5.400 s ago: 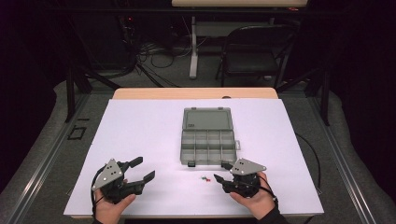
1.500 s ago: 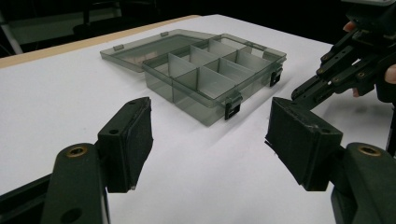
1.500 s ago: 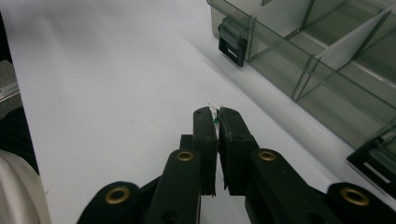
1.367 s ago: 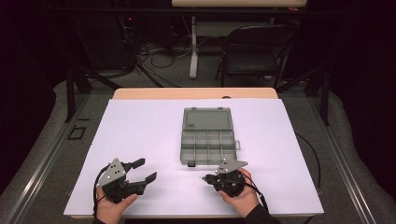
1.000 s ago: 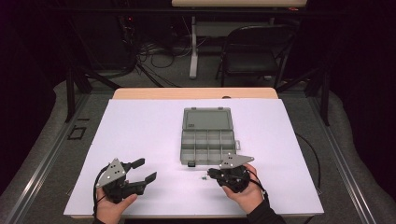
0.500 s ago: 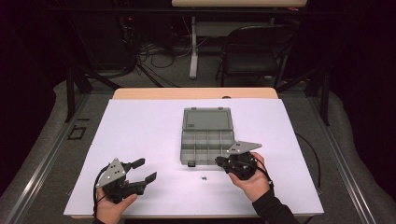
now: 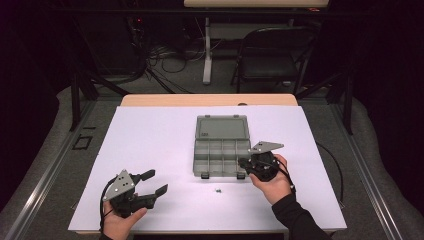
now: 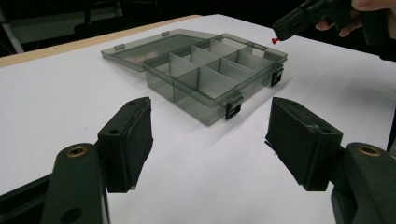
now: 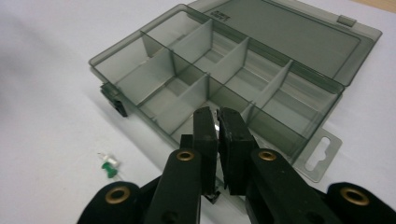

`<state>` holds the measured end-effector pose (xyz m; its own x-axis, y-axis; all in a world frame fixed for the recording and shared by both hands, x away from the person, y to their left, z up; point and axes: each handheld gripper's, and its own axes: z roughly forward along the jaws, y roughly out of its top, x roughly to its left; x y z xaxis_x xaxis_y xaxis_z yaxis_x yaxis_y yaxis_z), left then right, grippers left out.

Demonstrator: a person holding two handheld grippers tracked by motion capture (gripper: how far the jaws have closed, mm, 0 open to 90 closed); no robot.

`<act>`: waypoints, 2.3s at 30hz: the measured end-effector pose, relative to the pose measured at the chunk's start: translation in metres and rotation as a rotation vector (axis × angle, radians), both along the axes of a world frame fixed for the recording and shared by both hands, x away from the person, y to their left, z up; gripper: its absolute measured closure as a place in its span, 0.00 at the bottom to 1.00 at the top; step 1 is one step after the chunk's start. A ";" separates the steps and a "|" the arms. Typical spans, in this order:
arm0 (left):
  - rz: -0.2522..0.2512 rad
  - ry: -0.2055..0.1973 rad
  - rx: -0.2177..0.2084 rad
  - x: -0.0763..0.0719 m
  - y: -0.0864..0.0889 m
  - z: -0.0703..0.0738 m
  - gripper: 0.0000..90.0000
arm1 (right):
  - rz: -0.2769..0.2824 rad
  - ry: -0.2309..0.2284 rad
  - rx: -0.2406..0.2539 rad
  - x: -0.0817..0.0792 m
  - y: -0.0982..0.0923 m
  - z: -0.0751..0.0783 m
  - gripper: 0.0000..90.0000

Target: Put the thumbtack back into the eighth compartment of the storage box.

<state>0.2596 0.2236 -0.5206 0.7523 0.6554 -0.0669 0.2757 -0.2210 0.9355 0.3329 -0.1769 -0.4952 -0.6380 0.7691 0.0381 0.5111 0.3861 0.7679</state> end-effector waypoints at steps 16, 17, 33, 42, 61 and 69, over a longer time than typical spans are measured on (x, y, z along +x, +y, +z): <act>-0.005 0.005 -0.001 0.001 0.000 0.000 0.34 | -0.075 0.020 -0.067 0.023 -0.002 -0.017 0.95; -0.006 0.004 0.000 0.001 0.000 0.000 0.34 | -0.074 0.022 -0.073 0.024 -0.002 -0.017 0.95; -0.003 0.007 0.000 0.001 0.000 -0.001 0.34 | -0.083 0.056 -0.085 0.033 0.002 -0.029 0.84; -0.006 0.007 0.000 0.001 0.000 -0.001 0.34 | -0.085 0.009 -0.057 0.023 0.000 -0.019 0.58; -0.004 0.005 0.000 0.001 0.000 -0.001 0.34 | 0.019 -0.093 -0.022 -0.009 0.018 -0.004 0.43; -0.001 0.003 -0.002 0.001 0.000 -0.001 0.34 | 0.057 -0.098 0.005 -0.023 0.026 -0.007 0.44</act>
